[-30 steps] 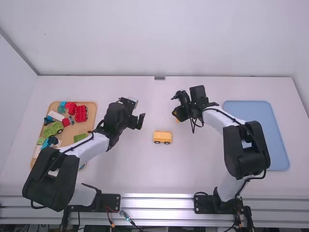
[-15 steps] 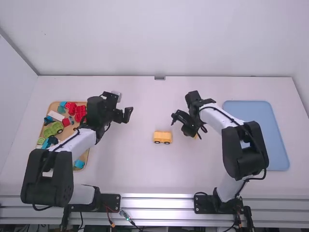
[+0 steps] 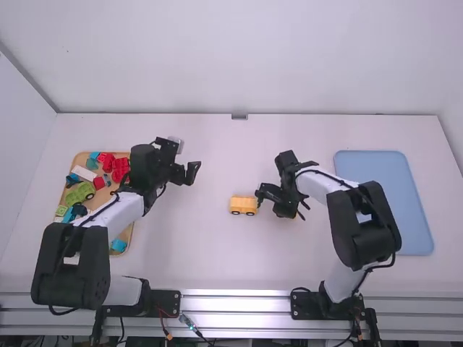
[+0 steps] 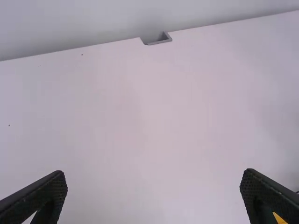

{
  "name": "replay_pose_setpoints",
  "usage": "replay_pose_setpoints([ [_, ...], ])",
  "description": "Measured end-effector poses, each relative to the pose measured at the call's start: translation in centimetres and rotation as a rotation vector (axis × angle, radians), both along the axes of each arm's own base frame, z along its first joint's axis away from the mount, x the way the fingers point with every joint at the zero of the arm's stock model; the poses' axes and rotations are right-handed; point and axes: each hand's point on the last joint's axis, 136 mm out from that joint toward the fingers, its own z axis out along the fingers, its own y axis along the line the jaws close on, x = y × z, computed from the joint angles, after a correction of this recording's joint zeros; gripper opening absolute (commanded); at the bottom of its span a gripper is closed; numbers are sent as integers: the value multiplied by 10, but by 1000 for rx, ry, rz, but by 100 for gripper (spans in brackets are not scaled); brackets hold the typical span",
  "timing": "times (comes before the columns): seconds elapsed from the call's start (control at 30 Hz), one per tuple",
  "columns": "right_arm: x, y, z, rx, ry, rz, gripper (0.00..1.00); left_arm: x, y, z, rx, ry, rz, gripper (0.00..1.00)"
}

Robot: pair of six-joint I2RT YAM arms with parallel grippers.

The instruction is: Assemble lego blocks to make yellow taxi

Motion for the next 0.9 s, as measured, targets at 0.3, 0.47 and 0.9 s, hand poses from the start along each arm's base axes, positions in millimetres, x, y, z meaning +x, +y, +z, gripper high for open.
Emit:
replay_pose_setpoints([
  [0.3,11,17,2,65,-60,84,0,0,0,0,-1,0,-2,99],
  [0.47,14,26,4,113,-79,124,0,0,0,0,-1,0,-2,99],
  [0.9,11,29,-15,124,-34,169,0,-3,0,-4,11,13,-10,99],
])
